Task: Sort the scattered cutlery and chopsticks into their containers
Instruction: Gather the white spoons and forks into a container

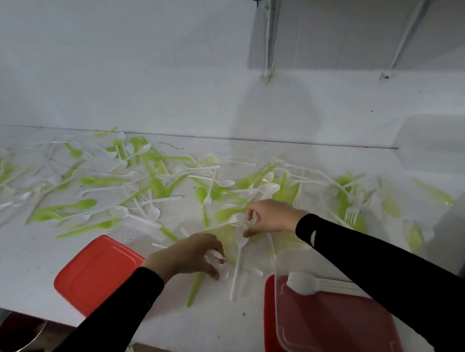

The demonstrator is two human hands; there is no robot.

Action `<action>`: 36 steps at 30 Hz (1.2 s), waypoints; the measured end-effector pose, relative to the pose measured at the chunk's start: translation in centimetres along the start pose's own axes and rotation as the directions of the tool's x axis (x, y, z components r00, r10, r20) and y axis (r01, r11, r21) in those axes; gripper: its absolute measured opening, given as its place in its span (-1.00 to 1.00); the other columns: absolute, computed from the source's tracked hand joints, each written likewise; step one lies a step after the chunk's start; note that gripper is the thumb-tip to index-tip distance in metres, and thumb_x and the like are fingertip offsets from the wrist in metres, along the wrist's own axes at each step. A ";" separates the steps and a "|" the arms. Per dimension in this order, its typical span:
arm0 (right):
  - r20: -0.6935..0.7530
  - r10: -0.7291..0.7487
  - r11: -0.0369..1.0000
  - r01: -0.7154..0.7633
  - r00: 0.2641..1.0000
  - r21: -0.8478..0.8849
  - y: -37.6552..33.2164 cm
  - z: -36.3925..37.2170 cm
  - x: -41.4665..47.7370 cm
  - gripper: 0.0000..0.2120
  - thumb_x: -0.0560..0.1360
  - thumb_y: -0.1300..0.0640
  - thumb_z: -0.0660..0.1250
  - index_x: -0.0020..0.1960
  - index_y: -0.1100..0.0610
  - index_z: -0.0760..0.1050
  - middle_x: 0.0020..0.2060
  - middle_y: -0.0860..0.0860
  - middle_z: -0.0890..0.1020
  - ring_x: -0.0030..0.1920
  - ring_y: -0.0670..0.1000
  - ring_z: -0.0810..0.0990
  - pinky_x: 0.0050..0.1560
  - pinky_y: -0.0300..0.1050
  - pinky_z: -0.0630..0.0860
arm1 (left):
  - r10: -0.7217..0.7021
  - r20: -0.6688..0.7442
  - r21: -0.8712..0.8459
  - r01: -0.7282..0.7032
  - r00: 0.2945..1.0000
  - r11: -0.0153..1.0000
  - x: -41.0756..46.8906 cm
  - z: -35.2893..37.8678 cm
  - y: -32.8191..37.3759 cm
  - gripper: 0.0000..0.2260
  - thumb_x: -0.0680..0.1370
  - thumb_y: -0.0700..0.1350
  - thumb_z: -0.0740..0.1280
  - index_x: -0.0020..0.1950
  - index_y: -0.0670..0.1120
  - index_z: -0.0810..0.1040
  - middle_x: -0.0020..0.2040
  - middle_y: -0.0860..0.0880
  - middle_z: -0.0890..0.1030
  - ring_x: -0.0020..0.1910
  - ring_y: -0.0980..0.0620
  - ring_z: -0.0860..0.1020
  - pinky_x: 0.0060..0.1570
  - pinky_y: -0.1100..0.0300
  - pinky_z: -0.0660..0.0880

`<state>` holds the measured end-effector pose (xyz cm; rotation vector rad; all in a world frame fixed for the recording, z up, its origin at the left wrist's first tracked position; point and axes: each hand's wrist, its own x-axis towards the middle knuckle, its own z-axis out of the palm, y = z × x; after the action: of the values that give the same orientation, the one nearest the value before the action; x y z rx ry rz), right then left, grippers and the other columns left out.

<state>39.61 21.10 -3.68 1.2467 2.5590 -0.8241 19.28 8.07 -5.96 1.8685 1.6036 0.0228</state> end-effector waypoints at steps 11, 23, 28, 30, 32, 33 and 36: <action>0.020 0.054 0.790 -0.055 0.998 0.610 1.5 -2.4 0.7 -0.90 0.55 0.16 0.34 -0.10 0.12 0.43 -0.18 0.03 0.54 -0.22 -0.03 0.61 -0.29 -0.16 0.57 | 0.001 -0.085 0.059 0.004 0.996 0.998 2.3 -0.4 0.4 -0.74 0.36 0.01 0.55 -0.12 0.02 0.51 -0.19 0.10 0.52 -0.16 0.11 0.46 -0.17 0.18 0.38; -0.243 0.443 0.556 -0.052 0.863 0.829 10.3 -9.4 -1.9 -0.80 0.60 0.21 0.08 0.19 0.02 0.26 -0.09 0.10 0.52 -0.37 0.01 0.44 -0.40 -0.17 0.41 | 0.137 -0.484 -0.112 -0.217 0.864 0.970 9.8 -8.1 3.4 -0.81 0.61 -0.28 0.23 0.18 -0.07 0.39 -0.24 0.03 0.58 -0.39 0.12 0.53 -0.30 0.23 0.43; -0.224 0.454 0.674 -0.168 0.862 0.719 11.7 -8.5 1.1 -0.72 0.59 0.15 0.08 0.27 0.16 0.34 -0.15 0.07 0.53 -0.35 0.00 0.39 -0.40 -0.18 0.32 | 0.084 -0.437 -0.093 -0.137 0.896 0.986 15.5 -7.2 5.3 -0.74 0.49 0.05 0.46 -0.09 -0.09 0.47 -0.28 0.03 0.51 -0.24 0.02 0.48 -0.31 0.23 0.28; -0.264 0.401 0.822 -0.217 0.877 0.527 11.3 -8.1 2.4 -0.74 0.58 0.12 0.13 0.13 0.23 0.48 -0.15 0.09 0.58 -0.25 0.07 0.52 -0.31 -0.16 0.38 | 0.104 -0.407 -0.055 -0.138 0.908 0.989 17.4 -6.3 5.4 -0.75 0.50 0.05 0.45 -0.08 -0.10 0.51 -0.22 -0.02 0.54 -0.15 -0.06 0.53 -0.25 0.21 0.28; -0.302 0.360 0.913 -0.267 0.883 0.308 11.1 -7.7 4.0 -0.75 0.57 0.08 0.16 0.00 0.24 0.51 -0.02 0.11 0.61 -0.04 0.13 0.57 -0.17 -0.11 0.39 | 0.120 -0.379 -0.002 -0.131 0.918 0.991 19.1 -5.7 5.4 -0.74 0.51 -0.01 0.44 0.10 -0.13 0.58 -0.04 -0.11 0.57 0.01 -0.11 0.54 -0.08 0.18 0.33; -0.302 0.346 0.930 -0.283 0.888 0.235 11.0 -7.3 4.7 -0.77 0.56 0.06 0.17 0.00 0.19 0.50 0.07 0.09 0.59 0.04 0.13 0.57 -0.11 -0.11 0.39 | 0.116 -0.362 0.013 -0.119 0.925 0.993 19.5 -5.4 5.4 -0.71 0.51 -0.03 0.44 0.17 -0.12 0.58 0.03 -0.12 0.56 0.06 -0.11 0.53 0.00 0.16 0.35; -0.270 0.308 0.951 -0.288 0.912 0.112 11.3 -6.8 6.8 -0.69 0.55 0.07 0.20 0.26 0.06 0.47 0.26 0.02 0.44 0.22 0.10 0.52 0.10 -0.06 0.42 | 0.112 -0.322 0.032 -0.108 0.940 0.994 20.4 -5.0 5.0 -0.66 0.45 -0.04 0.49 0.17 -0.11 0.58 0.05 -0.08 0.50 0.06 -0.10 0.53 -0.01 0.15 0.39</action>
<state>44.56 35.06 -5.20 1.8429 2.4639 -0.7175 26.56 28.29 -7.75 2.0436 1.7115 0.3875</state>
